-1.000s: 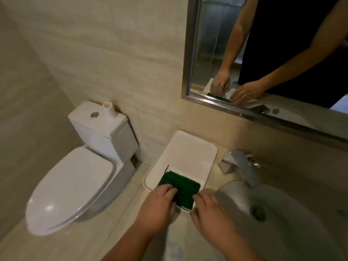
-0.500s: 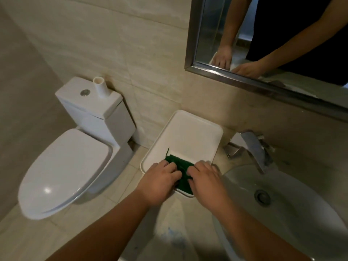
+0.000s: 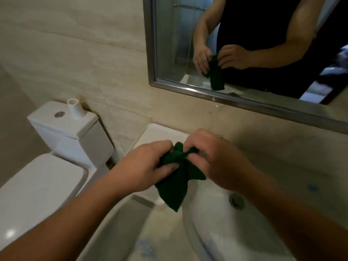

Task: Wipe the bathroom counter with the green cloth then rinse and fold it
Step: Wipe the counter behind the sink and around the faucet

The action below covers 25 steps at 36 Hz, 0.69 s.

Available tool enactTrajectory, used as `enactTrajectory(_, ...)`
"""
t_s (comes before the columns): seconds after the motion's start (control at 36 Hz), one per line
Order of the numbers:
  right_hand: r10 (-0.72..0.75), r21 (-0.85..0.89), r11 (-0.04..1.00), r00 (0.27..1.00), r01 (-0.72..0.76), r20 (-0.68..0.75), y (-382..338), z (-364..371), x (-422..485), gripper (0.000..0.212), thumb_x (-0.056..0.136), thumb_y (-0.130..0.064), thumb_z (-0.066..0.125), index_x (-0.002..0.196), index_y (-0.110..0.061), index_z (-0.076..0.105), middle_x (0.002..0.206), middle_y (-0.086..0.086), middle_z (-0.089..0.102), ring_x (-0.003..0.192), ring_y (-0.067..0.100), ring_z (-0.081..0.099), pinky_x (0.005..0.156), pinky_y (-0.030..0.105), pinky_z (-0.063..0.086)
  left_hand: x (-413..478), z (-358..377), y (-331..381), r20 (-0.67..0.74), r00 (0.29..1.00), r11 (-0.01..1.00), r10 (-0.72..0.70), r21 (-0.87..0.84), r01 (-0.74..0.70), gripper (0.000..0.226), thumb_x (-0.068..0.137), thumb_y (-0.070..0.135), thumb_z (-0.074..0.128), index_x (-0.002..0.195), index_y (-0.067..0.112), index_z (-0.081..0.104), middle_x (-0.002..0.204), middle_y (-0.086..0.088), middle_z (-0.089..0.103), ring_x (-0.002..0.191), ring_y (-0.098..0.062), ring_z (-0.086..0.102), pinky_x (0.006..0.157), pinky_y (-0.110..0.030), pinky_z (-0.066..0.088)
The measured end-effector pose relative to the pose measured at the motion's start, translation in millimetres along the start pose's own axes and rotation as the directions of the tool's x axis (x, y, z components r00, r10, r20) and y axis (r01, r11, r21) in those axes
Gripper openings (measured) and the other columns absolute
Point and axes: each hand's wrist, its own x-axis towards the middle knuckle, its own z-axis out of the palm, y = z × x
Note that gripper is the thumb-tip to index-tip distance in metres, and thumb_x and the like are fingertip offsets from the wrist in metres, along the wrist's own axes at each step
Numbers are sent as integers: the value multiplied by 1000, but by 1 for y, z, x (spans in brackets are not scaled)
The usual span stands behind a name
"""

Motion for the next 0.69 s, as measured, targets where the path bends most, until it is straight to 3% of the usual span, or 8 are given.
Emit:
enactTrajectory(0.06, 14, 31, 999, 999, -13, -34, -2, -27, -10, 7, 94, -28, 53, 97, -28, 60, 98, -13, 58, 91, 2, 56, 80, 16, 48, 7, -6, 25, -36, 999, 997, 36, -64, -38, 32, 94, 35, 75, 79, 40, 48, 73, 16, 60, 70, -6, 61, 57, -16, 43)
enactTrajectory(0.11, -13, 63, 998, 997, 18, -78, -1, -47, -25, 7, 94, -20, 59, 98, -19, 64, 104, -8, 65, 96, 7, 63, 84, 21, 52, 12, -7, 47, -54, 996, 991, 67, -117, -73, 30, 93, 36, 77, 78, 42, 51, 79, 16, 65, 71, -6, 66, 57, -16, 47)
enactTrajectory(0.22, 68, 314, 948, 995, -44, -66, 10, -70, -65, 16, 95, -5, 67, 93, -21, 65, 126, -12, 71, 121, 4, 64, 99, 17, 50, 15, 9, 81, -77, 993, 981, 90, -165, -102, 24, 89, 46, 78, 81, 41, 56, 81, 20, 70, 75, -2, 69, 58, -17, 51)
enactTrajectory(0.33, 130, 565, 824, 985, -46, -110, 19, -73, -107, 11, 90, -7, 63, 93, -17, 66, 115, 0, 77, 120, 11, 69, 97, 27, 57, 19, 37, 103, -131, 983, 965, 126, -215, -153, 22, 90, 41, 80, 83, 31, 62, 80, 12, 72, 72, -4, 70, 56, -18, 52)
enactTrajectory(0.39, 130, 525, 851, 978, -25, -164, 22, -70, -130, 17, 94, -4, 65, 92, -21, 67, 90, -5, 74, 94, 3, 68, 83, 20, 56, 19, 53, 113, -152, 977, 955, 150, -235, -183, 23, 90, 37, 81, 83, 25, 62, 76, 6, 71, 66, -3, 67, 55, -17, 50)
enactTrajectory(0.44, 157, 467, 883, 965, -42, -210, 25, -67, -153, 22, 98, 2, 63, 93, -19, 64, 76, -7, 61, 74, 5, 56, 70, 16, 49, 16, 67, 122, -150, 973, 948, 178, -238, -210, 25, 90, 34, 82, 83, 23, 62, 72, 5, 69, 64, -4, 65, 55, -21, 52)
enactTrajectory(0.58, 296, 425, 889, 924, -172, -244, 0, -64, -220, 9, 103, -6, 59, 99, -13, 61, 76, -4, 65, 68, 4, 60, 61, 18, 48, -5, 97, 149, -108, 960, 920, 259, -275, -279, 22, 89, 28, 84, 84, 23, 63, 71, -2, 71, 64, -23, 71, 60, -50, 61)
enactTrajectory(0.69, 430, 299, 883, 881, -362, -200, -34, -68, -277, 9, 98, -30, 70, 102, -22, 67, 81, -5, 74, 72, 8, 70, 60, 22, 53, -37, 115, 177, -128, 949, 914, 289, -258, -313, 19, 89, 29, 84, 83, 30, 66, 72, 5, 72, 66, -11, 69, 60, -39, 55)
